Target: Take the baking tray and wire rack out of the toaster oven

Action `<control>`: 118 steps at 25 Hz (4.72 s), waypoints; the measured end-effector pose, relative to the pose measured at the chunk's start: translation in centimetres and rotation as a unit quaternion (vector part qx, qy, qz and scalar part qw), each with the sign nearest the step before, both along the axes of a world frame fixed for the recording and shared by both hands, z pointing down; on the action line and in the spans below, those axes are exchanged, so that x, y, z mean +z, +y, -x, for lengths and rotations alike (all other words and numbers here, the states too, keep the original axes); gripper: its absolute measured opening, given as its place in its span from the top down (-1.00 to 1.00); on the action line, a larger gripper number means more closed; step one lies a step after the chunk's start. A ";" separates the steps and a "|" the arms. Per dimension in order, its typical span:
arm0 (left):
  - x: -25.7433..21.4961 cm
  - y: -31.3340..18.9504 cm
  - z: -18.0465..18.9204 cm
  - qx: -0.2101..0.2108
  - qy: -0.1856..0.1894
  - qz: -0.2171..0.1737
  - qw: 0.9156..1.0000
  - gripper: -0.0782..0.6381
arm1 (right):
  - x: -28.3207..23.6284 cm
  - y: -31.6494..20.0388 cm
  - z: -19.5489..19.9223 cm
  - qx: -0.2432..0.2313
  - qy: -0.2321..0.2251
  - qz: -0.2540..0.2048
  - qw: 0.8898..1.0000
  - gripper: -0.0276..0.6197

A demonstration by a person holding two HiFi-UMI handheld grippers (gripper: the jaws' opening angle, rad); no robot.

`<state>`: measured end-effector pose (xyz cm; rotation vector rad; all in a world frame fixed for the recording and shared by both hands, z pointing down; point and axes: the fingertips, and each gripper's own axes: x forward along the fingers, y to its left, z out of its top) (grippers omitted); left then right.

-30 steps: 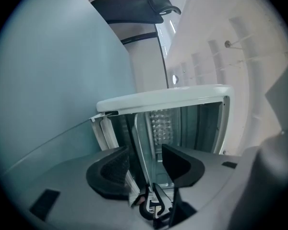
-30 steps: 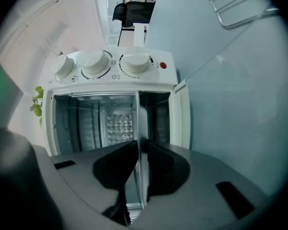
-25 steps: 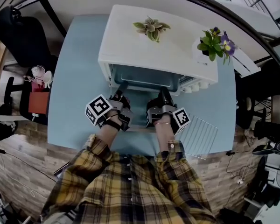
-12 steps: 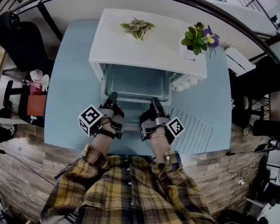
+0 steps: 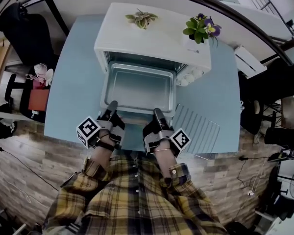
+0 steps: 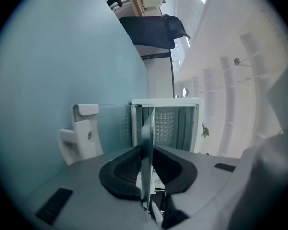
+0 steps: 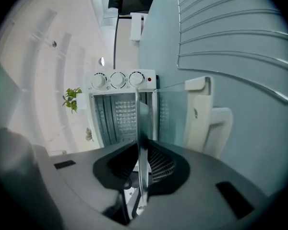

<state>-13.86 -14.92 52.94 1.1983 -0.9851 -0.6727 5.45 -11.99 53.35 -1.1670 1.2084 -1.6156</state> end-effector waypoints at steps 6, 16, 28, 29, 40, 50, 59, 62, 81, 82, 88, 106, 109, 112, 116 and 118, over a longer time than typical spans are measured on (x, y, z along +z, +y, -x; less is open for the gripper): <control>-2.2 4.4 -0.4 -0.015 0.011 -0.019 1.000 0.61 | -2.0 3.8 -0.3 -0.018 -0.006 -0.014 1.000 0.70; -4.0 9.4 -6.1 0.012 0.011 -0.043 0.999 0.61 | -3.7 9.6 -6.0 0.005 -0.001 -0.036 0.999 0.70; -4.0 12.7 -18.1 0.121 0.023 -0.042 0.991 0.60 | -3.7 16.6 -17.0 0.116 0.012 -0.037 0.992 0.70; -4.0 12.9 -19.4 0.132 0.027 -0.043 0.990 0.60 | -3.7 17.3 -18.0 0.128 0.014 -0.037 0.991 0.70; -0.1 16.5 -29.0 0.231 0.019 0.002 0.973 0.60 | -0.2 23.7 -26.4 0.212 0.022 0.007 0.977 0.70; 4.6 17.3 -29.1 0.227 0.005 0.055 0.972 0.60 | 4.2 23.9 -26.7 0.190 0.018 0.051 0.980 0.70; 7.1 17.6 -28.2 0.215 -0.011 0.090 0.972 0.63 | 6.8 23.9 -26.2 0.190 0.018 0.076 0.979 0.70; 7.4 18.2 -28.1 0.215 -0.016 0.104 0.971 0.57 | 7.5 24.2 -26.2 0.200 0.018 0.088 0.976 0.71; 8.5 21.4 -26.9 0.229 -0.039 0.122 0.965 0.22 | 9.1 26.7 -26.3 0.193 0.063 0.106 0.974 0.45; 8.5 21.5 -26.9 0.231 -0.041 0.120 0.965 0.20 | 9.1 27.0 -26.2 0.190 0.062 0.107 0.974 0.45; 6.9 22.0 -25.2 0.228 -0.070 0.098 0.966 0.13 | 6.2 27.7 -25.1 0.118 0.138 0.094 0.979 0.45; -10.5 10.3 -11.1 0.137 -0.208 -0.198 0.948 0.18 | -15.1 11.5 -10.7 -0.093 0.437 -0.226 0.866 0.54; -14.1 8.0 -8.6 0.136 -0.245 -0.264 0.923 0.27 | -18.1 8.8 -7.5 -0.106 0.479 -0.273 0.827 0.61; -16.6 5.9 -6.5 0.147 -0.288 -0.318 0.891 0.41 | -20.1 6.5 -4.8 -0.111 0.505 -0.309 0.798 0.74; -18.2 3.6 -4.6 0.173 -0.335 -0.362 0.853 0.56 | -21.0 4.0 -2.5 -0.111 0.552 -0.320 0.762 0.79; -18.5 2.8 -3.9 0.188 -0.358 -0.378 0.833 0.61 | -20.9 3.1 -1.7 -0.109 0.578 -0.313 0.746 0.81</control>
